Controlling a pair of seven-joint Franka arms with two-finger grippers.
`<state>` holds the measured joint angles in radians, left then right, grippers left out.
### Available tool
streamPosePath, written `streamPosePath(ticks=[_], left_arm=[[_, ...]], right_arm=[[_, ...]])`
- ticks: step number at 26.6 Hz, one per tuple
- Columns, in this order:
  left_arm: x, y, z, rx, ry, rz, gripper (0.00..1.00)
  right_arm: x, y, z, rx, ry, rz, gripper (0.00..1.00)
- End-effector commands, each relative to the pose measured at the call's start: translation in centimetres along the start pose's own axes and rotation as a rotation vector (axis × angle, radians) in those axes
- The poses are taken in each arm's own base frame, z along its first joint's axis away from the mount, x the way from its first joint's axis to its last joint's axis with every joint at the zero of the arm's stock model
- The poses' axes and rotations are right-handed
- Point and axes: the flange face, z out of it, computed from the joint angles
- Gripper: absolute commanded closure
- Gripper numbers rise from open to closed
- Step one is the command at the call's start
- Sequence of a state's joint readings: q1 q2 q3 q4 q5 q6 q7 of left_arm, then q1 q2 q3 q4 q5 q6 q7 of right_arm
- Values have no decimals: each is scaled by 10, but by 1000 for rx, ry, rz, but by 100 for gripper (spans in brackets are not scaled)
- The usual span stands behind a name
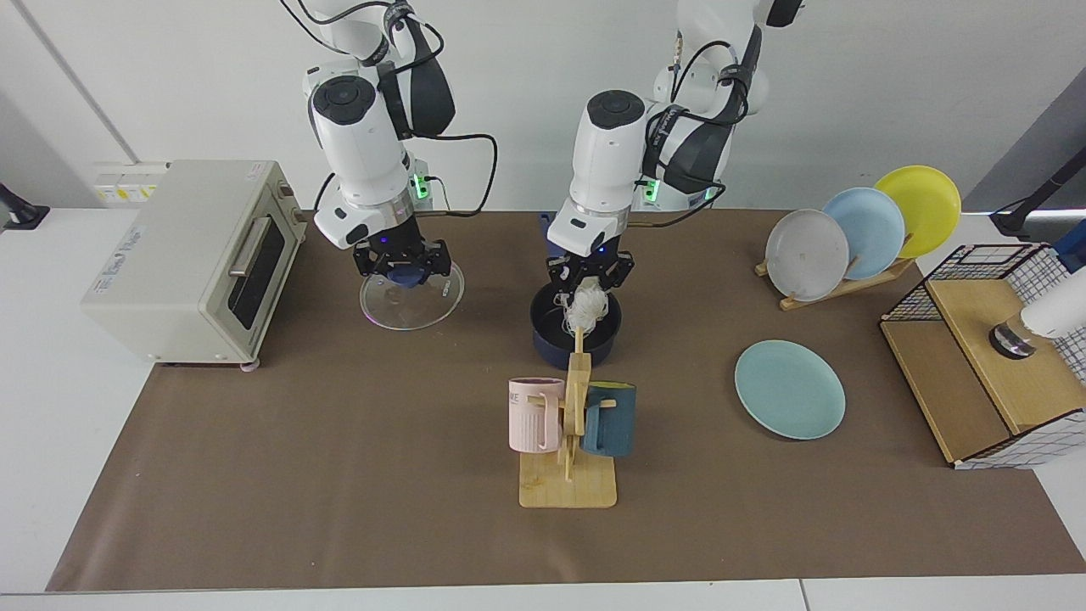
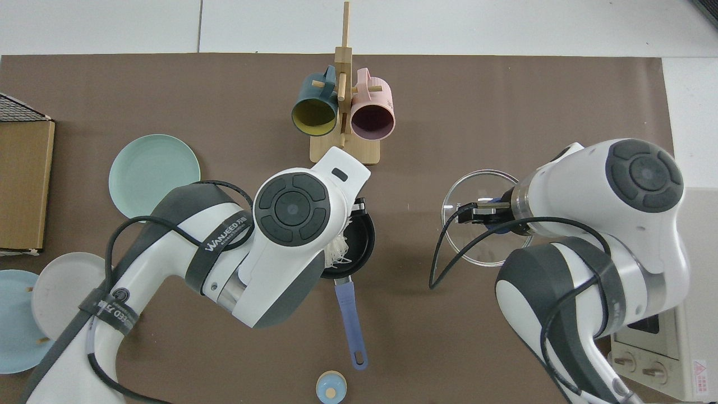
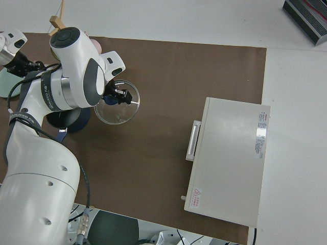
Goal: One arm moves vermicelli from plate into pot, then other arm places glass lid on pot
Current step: 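Carry the vermicelli with the left gripper over the black saucepan, then lower the vermicelli into the saucepan and open the left gripper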
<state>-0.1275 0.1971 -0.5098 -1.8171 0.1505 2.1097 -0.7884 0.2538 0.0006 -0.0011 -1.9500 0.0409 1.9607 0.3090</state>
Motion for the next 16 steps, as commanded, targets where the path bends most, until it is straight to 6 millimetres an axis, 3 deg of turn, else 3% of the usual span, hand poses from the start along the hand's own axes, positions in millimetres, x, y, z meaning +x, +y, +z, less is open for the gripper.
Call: streamPosePath(ticks=[1,9,16], left_arm=[[-9,-9,3,8,43,-1,100],[-22,-10,59,-11,12,4,100],[-29,-2,59,-15,12,5,100]], right_arm=[[4,2,-4,21,12,24,95],[4,2,-3,20,11,21,95],[4,2,-4,21,12,21,95]])
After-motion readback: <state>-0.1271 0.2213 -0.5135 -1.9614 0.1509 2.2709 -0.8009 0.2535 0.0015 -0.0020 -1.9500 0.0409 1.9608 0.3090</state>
